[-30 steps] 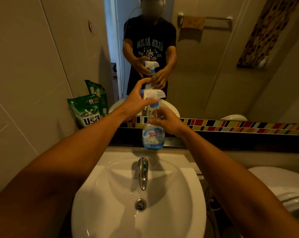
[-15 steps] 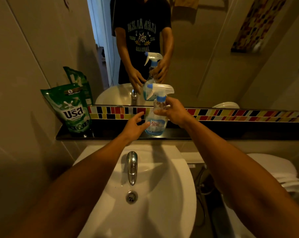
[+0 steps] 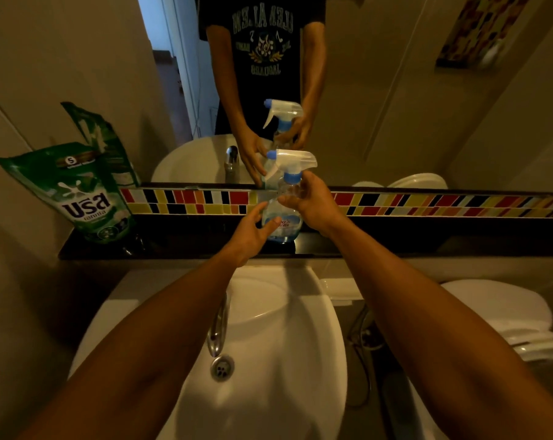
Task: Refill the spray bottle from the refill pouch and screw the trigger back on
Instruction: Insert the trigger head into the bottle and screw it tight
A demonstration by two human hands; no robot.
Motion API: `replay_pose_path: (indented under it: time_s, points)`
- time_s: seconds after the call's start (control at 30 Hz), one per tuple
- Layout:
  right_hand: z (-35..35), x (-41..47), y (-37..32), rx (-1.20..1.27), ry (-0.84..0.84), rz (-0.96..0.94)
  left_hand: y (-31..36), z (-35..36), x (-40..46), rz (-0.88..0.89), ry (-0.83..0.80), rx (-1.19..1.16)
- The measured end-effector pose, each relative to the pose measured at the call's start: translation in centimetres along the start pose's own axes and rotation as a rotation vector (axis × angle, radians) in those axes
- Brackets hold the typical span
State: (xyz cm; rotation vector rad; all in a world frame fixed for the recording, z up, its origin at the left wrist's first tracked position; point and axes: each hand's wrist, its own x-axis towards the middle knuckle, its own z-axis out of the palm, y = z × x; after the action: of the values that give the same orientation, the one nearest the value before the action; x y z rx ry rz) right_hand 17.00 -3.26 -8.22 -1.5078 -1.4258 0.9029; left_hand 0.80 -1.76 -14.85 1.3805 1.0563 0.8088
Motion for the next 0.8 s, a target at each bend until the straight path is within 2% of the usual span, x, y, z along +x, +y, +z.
replay_pose_path:
  time_s: [0.4, 0.57, 0.8]
  points:
    - [0.4, 1.2, 1.1, 0.009, 0.01, -0.024, -0.2, 1.9, 1.0, 0.003, 0.051, -0.096]
    - [0.6, 1.1, 1.4, 0.018, 0.007, 0.025, -0.5, 1.8, 1.3, -0.011, 0.054, -0.077]
    - [1.2, -0.7, 1.1, 0.075, 0.045, -0.036, -0.6, 1.2, 1.2, 0.012, 0.02, -0.031]
